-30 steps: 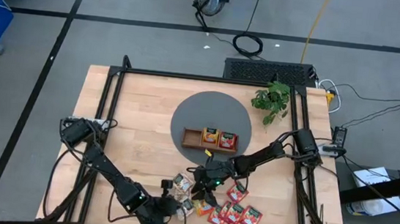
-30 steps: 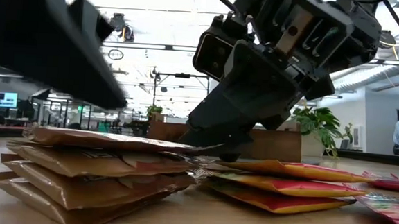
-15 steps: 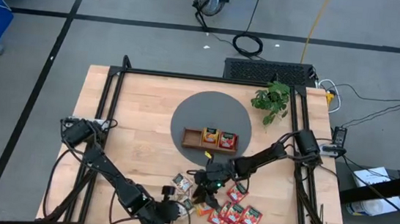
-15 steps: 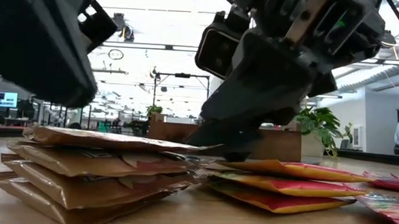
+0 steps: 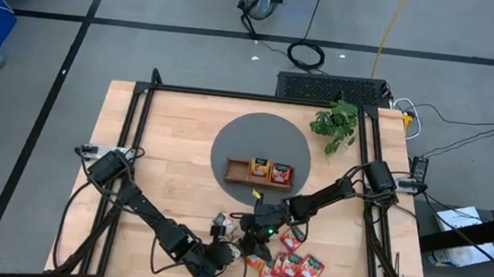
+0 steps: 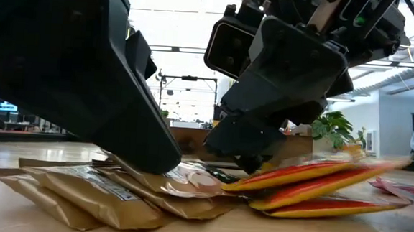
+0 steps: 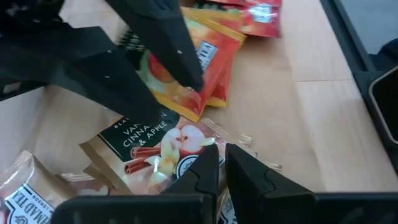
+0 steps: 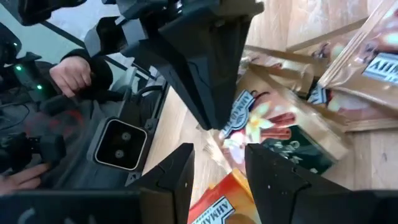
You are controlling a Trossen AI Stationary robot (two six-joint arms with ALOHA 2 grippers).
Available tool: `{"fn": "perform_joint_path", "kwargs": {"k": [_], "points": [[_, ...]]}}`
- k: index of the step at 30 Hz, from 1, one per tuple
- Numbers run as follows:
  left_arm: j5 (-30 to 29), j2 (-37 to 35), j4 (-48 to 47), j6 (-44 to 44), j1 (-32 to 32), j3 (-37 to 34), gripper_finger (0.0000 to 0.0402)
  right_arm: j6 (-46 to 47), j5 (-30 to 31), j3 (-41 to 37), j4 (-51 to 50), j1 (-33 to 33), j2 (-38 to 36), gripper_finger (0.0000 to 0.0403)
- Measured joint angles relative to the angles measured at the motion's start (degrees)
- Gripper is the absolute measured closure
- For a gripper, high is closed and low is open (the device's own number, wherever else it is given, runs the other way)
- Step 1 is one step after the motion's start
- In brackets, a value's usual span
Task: Pick & Place Tea
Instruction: Put the brown tea bag into the left slot of the wooden organizer
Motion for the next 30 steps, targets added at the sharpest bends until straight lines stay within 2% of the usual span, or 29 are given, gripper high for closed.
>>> {"fn": "perform_joint_path", "kwargs": {"k": [7, 10, 18, 24, 30], "points": [[-1.6, 0.0, -0.7, -0.3, 0.0, 0.0, 0.0364, -2.6, 0.3, 0.0, -6.3, -0.3, -0.2, 0.0273], [-1.8, 0.0, -0.8, -0.2, 0.0, 0.0, 0.0364, -3.0, 2.1, -0.1, -6.6, -0.4, -0.3, 0.0273], [-5.1, 0.0, -0.2, -0.2, 0.3, -1.5, 0.0364, -4.8, 1.4, -0.1, -6.1, -0.5, -0.3, 0.0278], [-5.2, 0.0, 4.4, -0.5, 0.9, -4.2, 0.0364, -8.5, 1.5, -0.1, -6.0, -0.7, -0.2, 0.0315], [-5.1, 0.0, 4.5, -0.2, 0.9, -4.3, 0.0364, -9.7, 1.6, -0.1, -6.1, -1.6, -0.4, 0.0383]]}}
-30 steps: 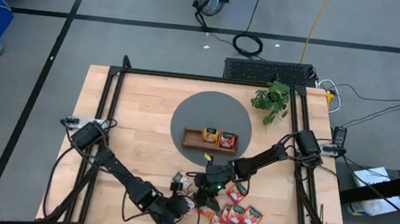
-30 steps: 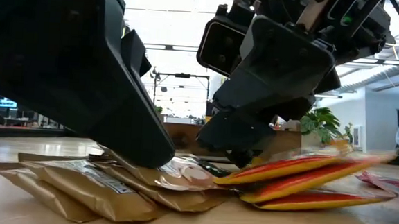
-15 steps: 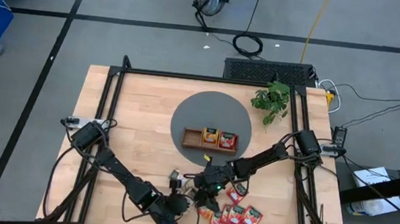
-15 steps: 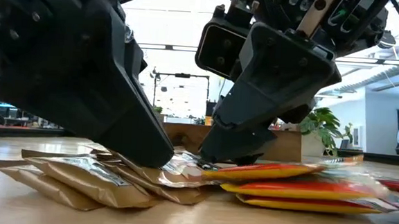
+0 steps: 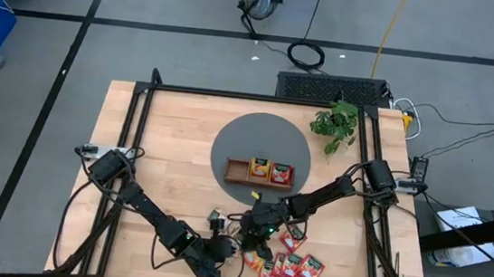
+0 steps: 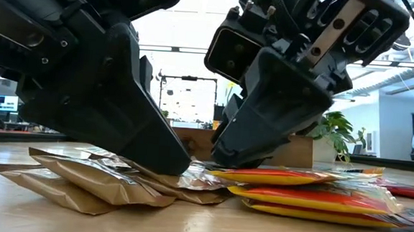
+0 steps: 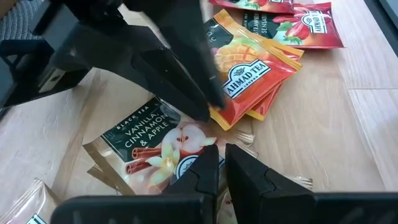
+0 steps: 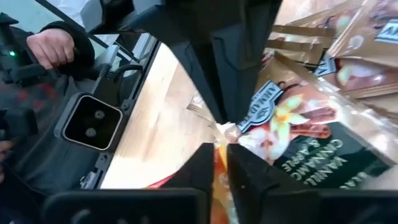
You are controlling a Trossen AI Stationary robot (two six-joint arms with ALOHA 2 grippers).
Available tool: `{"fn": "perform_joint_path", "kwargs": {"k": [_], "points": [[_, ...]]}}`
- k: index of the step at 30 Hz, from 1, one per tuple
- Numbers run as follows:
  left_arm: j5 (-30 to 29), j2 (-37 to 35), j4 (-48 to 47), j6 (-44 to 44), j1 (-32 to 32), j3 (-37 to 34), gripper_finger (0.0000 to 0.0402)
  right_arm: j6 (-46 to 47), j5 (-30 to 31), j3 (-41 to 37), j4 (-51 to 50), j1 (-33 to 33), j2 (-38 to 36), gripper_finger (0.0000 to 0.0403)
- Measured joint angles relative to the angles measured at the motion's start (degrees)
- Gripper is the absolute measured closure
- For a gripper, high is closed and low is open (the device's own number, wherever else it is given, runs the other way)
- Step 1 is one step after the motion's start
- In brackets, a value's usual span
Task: Pick & Place Tea
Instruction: Put the brown tea bag into the left slot of the wooden organizer
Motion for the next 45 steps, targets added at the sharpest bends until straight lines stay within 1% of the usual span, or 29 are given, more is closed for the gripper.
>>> {"fn": "perform_joint_path", "kwargs": {"k": [2, 8, 14, 17, 19, 22, 26, 28, 31, 34, 39, 45], "points": [[0.1, 0.0, 0.0, 0.0, 0.0, 0.0, 0.0364, -1.6, 0.0, 0.0, 0.2, -0.3, -0.2, 0.0397], [-0.2, 0.0, 0.2, 0.2, -0.3, 0.0, 0.0364, -3.1, 0.3, -0.1, -0.9, -0.7, -1.5, 0.0402], [-0.5, 0.1, 0.4, 1.1, -0.6, -0.1, 0.0364, -4.9, 5.1, -0.3, -3.8, -0.7, -4.5, 0.0386], [-0.6, 0.1, 0.5, 1.1, -0.6, -0.1, 0.0364, -6.8, 9.5, -0.2, -6.1, -0.7, -7.3, 0.0377], [-0.6, 0.1, 0.5, 1.1, -0.6, -0.1, 0.0364, -8.4, 13.5, -0.2, -8.9, -0.6, -8.8, 0.0369], [-0.7, 0.1, 0.4, 1.1, -0.6, -0.1, 0.0364, -8.8, 18.4, -0.2, -11.0, -0.2, -10.0, 0.0352], [-1.0, 0.1, 0.4, 1.4, -0.8, -0.1, 0.0364, -3.8, 17.8, -0.1, -13.9, -0.6, -9.6, 0.0311], [-1.1, 0.1, 0.3, 1.9, -0.9, -0.1, 0.0364, -1.2, 16.3, -0.1, -16.2, -1.1, -8.8, 0.0286], [-1.1, 0.1, 0.4, 2.3, -0.9, -0.1, 0.0364, 2.5, 13.2, 0.0, -15.9, -1.5, -8.0, 0.025], [-1.4, 0.1, 0.4, 2.6, -0.9, -0.1, 0.0364, 3.9, 12.2, 0.0, -15.2, -1.4, -7.4, 0.0226], [-2.4, 0.4, 0.6, 2.9, -0.7, -0.1, 0.0364, 4.1, 11.9, 0.0, -13.1, -1.4, -6.5, 0.0215], [-3.4, 2.4, 3.8, 4.8, 0.4, 0.0, 0.0364, 3.8, 9.2, 0.1, -11.3, -1.5, -4.9, 0.0232]]}}
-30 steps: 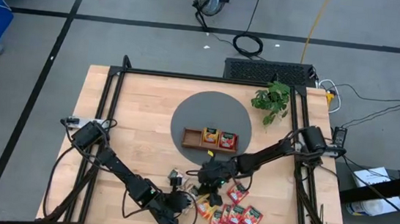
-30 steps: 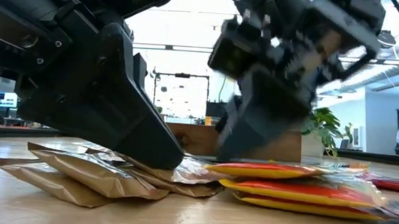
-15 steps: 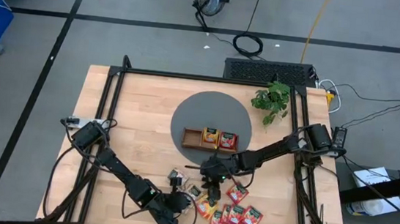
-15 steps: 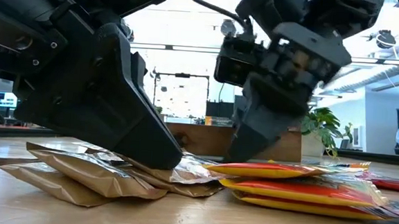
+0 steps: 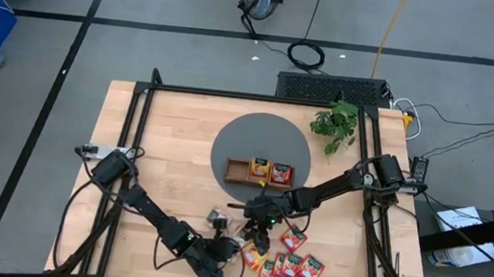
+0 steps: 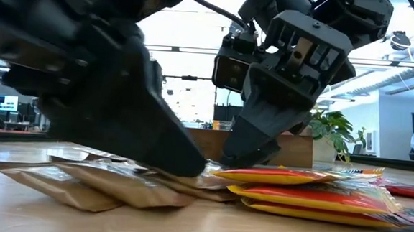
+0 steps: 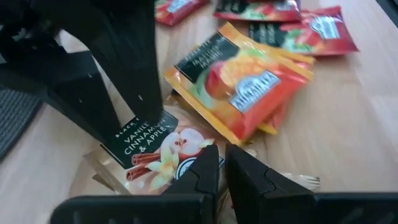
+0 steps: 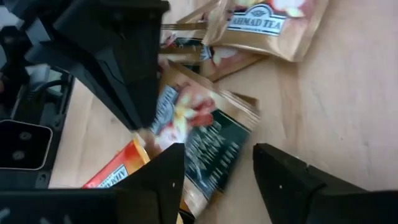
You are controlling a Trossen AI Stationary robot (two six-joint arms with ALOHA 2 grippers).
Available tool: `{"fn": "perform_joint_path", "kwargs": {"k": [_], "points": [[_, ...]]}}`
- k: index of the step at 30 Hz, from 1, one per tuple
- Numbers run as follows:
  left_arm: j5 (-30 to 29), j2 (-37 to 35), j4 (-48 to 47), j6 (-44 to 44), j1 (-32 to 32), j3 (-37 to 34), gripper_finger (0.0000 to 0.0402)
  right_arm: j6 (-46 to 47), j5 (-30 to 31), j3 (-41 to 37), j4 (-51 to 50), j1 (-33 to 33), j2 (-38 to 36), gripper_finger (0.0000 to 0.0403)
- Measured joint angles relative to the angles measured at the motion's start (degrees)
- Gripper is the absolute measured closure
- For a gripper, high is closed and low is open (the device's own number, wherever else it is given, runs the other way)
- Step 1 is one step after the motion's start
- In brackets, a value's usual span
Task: Pick & Place Tea
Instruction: Put the brown tea bag into the left slot of the wooden organizer
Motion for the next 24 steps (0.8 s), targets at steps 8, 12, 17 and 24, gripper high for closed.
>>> {"fn": "perform_joint_path", "kwargs": {"k": [8, 12, 17, 24], "points": [[0.3, 0.9, 0.9, 0.1, 0.8, 0.0, 0.0364, -0.1, -0.1, 0.0, -0.5, 0.0, 0.0, 0.0258], [-0.8, 0.9, 1.2, 0.6, 0.5, 0.0, 0.0364, -4.4, 0.1, 0.0, -0.8, 0.0, 0.0, 0.0286], [-1.2, 0.9, 1.4, 0.6, 0.5, 0.0, 0.0364, -6.6, 0.1, -0.1, -0.5, 0.0, 0.1, 0.0362], [-2.4, 0.9, 2.0, 2.9, 0.4, -0.1, 0.0364, -9.7, -0.3, -0.3, 0.1, -1.0, -1.1, 0.0393]]}}
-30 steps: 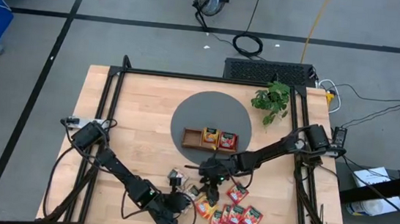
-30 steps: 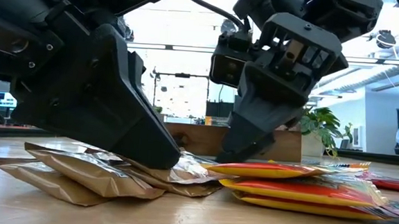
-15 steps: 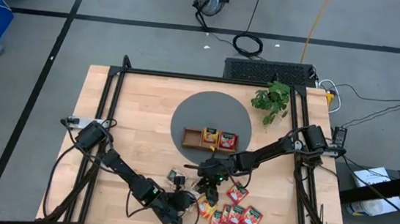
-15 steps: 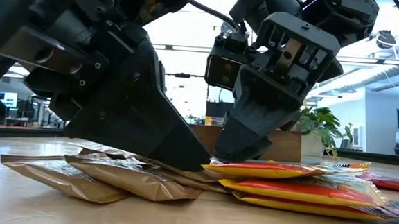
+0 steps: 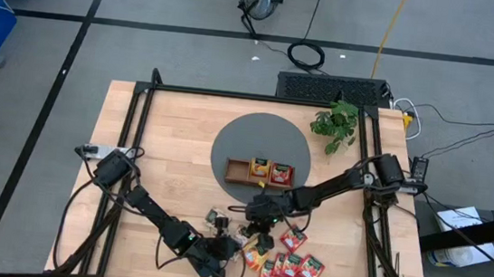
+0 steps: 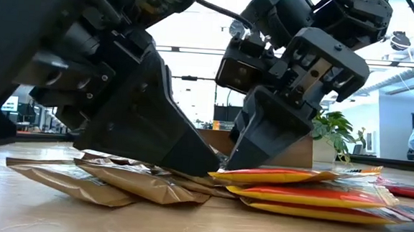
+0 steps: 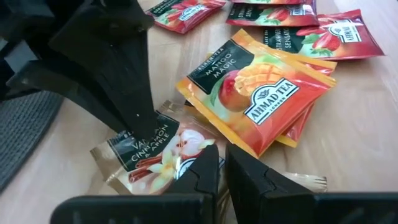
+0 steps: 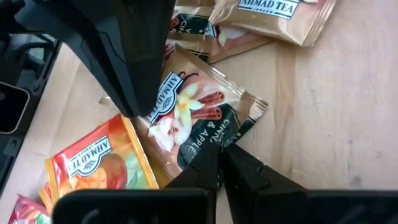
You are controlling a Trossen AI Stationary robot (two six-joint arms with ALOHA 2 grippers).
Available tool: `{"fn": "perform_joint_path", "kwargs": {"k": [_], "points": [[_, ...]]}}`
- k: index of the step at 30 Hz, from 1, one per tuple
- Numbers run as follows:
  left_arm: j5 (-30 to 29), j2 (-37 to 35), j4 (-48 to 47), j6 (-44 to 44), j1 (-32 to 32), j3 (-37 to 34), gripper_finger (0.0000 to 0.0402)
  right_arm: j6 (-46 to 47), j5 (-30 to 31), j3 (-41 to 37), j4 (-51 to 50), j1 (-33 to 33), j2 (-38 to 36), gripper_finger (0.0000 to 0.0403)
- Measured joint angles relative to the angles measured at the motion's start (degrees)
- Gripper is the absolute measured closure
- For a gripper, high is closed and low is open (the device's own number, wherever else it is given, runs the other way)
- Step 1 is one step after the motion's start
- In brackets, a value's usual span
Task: Pick & Place Tea
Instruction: Put the brown tea bag into the left slot of the wooden organizer
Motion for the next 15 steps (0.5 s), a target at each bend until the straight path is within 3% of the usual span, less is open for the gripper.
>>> {"fn": "perform_joint_path", "kwargs": {"k": [8, 15], "points": [[-5.1, -2.6, 0.2, 4.5, -2.8, -0.3, 0.0364, -5.1, 0.1, 0.0, -0.5, -0.3, -4.8, 0.0402], [-9.8, -9.5, 0.5, 7.7, -7.8, -0.2, 0.0364, -10.1, 2.1, 0.1, -3.7, 0.0, -10.2, 0.0402]]}}
